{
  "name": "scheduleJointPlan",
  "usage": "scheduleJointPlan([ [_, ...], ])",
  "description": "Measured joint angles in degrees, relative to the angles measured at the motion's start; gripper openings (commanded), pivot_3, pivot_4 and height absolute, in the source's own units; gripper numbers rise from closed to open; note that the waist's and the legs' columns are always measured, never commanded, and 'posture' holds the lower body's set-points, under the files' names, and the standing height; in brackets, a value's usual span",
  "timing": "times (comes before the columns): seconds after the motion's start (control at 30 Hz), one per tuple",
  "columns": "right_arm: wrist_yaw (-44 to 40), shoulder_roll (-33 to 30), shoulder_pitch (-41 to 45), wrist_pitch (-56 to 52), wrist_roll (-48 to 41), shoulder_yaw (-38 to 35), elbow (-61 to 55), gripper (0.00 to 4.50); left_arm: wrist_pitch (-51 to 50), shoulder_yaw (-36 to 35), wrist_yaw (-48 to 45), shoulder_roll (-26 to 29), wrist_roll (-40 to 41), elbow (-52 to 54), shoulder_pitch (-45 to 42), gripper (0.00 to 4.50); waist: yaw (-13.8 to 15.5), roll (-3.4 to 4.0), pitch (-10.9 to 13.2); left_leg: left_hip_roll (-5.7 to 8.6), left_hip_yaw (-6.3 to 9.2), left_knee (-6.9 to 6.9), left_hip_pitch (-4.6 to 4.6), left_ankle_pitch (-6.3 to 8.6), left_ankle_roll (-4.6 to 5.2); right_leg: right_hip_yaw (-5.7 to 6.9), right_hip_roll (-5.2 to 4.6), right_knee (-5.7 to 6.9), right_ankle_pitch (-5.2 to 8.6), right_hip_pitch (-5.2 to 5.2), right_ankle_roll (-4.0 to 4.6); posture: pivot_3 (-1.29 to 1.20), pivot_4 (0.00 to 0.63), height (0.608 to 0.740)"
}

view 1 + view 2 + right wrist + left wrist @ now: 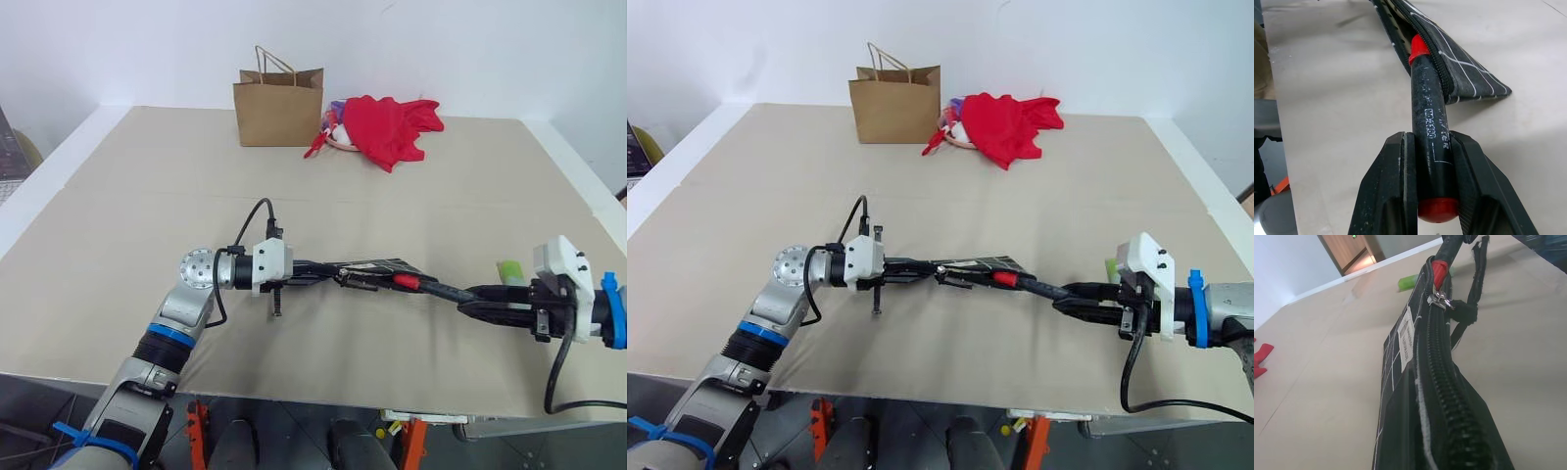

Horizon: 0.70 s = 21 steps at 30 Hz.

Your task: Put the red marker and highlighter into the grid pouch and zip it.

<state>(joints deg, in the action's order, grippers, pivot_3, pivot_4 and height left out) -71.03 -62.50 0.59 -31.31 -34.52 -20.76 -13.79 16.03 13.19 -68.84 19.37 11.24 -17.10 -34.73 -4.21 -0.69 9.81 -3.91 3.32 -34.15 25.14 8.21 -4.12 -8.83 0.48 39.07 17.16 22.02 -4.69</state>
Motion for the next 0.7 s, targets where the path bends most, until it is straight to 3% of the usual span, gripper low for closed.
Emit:
scheduleJointPlan([
  [0.53, 2.8, 5.1, 19.3, -3.7, 2.4, 18.7, -0.8, 0.66, -0.3, 0.4, 1.2, -0.5, -0.1, 0.9, 1.2, 0.0, -0.1, 0.01, 0.0, 0.0, 0.02, 0.02, 0.01, 0.0, 0.0, 0.01, 0.0, 0.0, 0.02, -0.01, 0.0, 0.0, 0.15, 0.74],
  [0.7, 2.7, 5.5, 21.6, -4.0, 4.0, 20.5, -0.6, 0.66, -0.4, 0.3, 2.2, -0.3, -0.1, 1.4, 1.8, 0.0, -0.1, 0.0, 0.0, 0.0, 0.02, 0.02, 0.01, 0.0, 0.0, 0.01, 0.0, 0.0, 0.02, -0.01, 0.0, 0.0, 0.15, 0.74],
])
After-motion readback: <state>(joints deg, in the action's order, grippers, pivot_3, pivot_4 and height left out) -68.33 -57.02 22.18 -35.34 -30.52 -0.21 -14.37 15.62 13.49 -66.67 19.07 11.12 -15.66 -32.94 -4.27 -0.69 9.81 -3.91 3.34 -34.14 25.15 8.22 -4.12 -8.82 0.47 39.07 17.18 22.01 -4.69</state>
